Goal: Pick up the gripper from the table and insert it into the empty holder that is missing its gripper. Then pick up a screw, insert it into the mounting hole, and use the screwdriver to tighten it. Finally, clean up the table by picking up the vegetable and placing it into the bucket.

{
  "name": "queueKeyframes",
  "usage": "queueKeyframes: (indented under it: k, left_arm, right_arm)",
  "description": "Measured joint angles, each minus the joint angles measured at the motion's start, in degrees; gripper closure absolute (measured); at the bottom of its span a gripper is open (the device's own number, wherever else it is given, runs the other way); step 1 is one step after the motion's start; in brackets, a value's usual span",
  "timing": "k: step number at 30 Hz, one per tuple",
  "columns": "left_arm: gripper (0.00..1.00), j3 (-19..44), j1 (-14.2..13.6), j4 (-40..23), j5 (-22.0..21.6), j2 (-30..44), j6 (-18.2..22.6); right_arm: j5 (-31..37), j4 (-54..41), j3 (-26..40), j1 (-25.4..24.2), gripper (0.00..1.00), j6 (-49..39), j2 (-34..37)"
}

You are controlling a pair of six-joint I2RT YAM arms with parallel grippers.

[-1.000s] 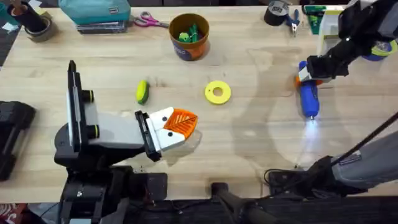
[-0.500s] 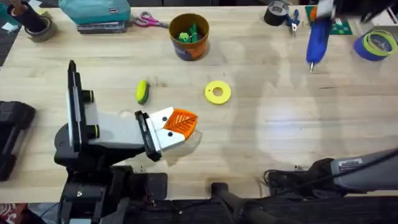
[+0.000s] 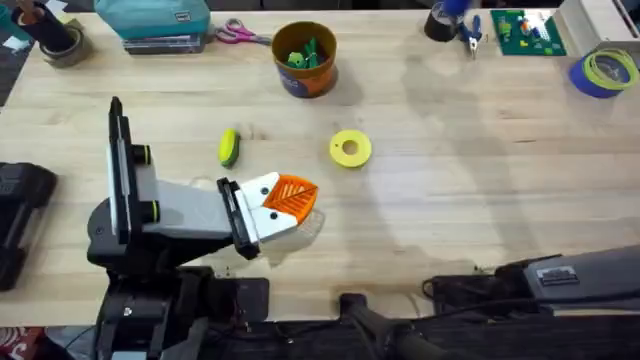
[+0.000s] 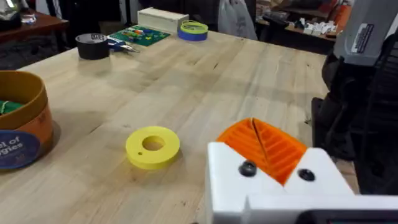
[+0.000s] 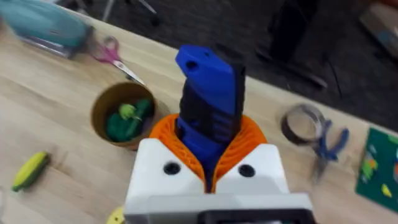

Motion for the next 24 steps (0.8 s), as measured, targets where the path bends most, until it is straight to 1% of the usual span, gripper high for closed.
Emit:
queueKeyframes:
  k: [7,11,12,14,16,19,20,24]
  left_arm:
    - [0.996,0.0,0.0,-0.01,0.01,-0.02,0.0]
    - [0.996,0.0,0.0,-0.01,0.01,-0.02,0.0]
    - [0.996,0.0,0.0,-0.02,0.01,0.0,0.0]
    - [0.996,0.0,0.0,-0.02,0.0,-0.02,0.0]
    - [0.996,0.0,0.0,-0.01,0.0,-0.02,0.0]
    - [0.996,0.0,0.0,-0.01,0.0,-0.02,0.0]
    - [0.996,0.0,0.0,0.0,0.0,-0.02,0.0]
    - [0.996,0.0,0.0,0.0,0.01,-0.02,0.0]
  right_arm:
    - [-1.02,8.71,0.03,9.43,0.977,2.07,-3.29]
    - [-5.49,14.06,0.16,13.42,0.977,2.79,-6.17]
    - [-8.98,16.07,0.43,15.08,0.977,3.35,-7.42]
    - [-11.02,18.01,0.29,16.07,0.977,3.96,-7.66]
    - [-12.17,21.87,-0.91,17.03,0.977,4.84,-7.69]
    - [-14.19,28.45,-5.45,18.24,0.977,6.78,-8.16]
    - [-18.16,41.4,-14.77,18.82,0.977,10.59,-9.3]
    - [-20.79,52.31,-24.78,18.82,0.977,13.72,-12.24]
